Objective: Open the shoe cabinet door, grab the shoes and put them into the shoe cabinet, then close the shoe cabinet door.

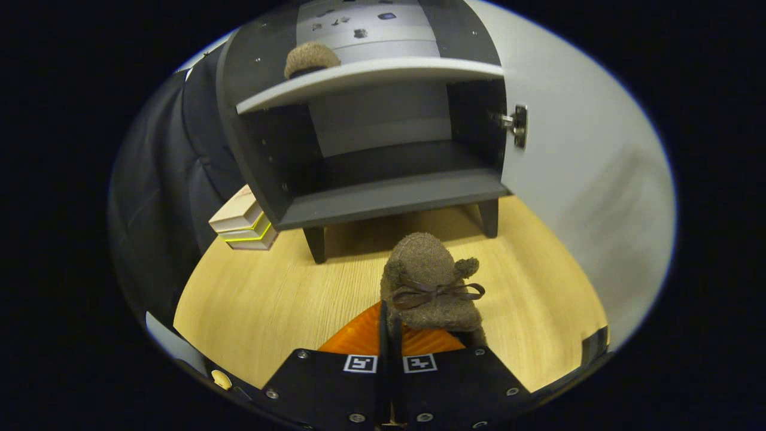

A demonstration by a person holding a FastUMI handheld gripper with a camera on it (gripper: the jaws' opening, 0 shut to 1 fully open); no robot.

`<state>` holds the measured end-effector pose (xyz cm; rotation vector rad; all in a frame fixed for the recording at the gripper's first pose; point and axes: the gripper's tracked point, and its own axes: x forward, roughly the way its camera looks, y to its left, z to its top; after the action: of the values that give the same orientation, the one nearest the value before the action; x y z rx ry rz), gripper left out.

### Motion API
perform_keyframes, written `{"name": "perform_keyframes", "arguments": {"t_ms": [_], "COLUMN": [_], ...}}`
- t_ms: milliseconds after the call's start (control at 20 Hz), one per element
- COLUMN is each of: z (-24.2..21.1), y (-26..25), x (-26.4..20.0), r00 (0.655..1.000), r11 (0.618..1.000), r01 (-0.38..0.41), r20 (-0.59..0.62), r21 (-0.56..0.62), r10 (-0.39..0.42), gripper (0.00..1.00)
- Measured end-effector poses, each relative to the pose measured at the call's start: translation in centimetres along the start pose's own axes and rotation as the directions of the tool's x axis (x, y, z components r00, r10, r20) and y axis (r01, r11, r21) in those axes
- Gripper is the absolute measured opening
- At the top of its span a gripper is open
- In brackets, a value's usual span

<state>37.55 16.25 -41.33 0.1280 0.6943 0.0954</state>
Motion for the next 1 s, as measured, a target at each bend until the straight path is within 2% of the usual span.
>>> {"name": "perform_keyframes", "arguments": {"t_ms": [250,550,850,1000], "z": [9.9,18.3,23.9,26.6], "y": [0.2,0.5,-0.3,-0.4], "x": [-4.5,-8.0,-6.6,-4.2], "r00": [0.990,0.962,0.966,0.972], "r11": [0.996,0.991,0.984,0.988], "r01": [0.064,0.133,0.151,0.121], "r20": [0.130,0.245,0.226,0.214], "r21": [-0.062,-0.032,-0.097,-0.095], "r10": [-0.056,-0.121,-0.126,-0.098], "gripper": [0.02,0.01,0.02,0.01]}}
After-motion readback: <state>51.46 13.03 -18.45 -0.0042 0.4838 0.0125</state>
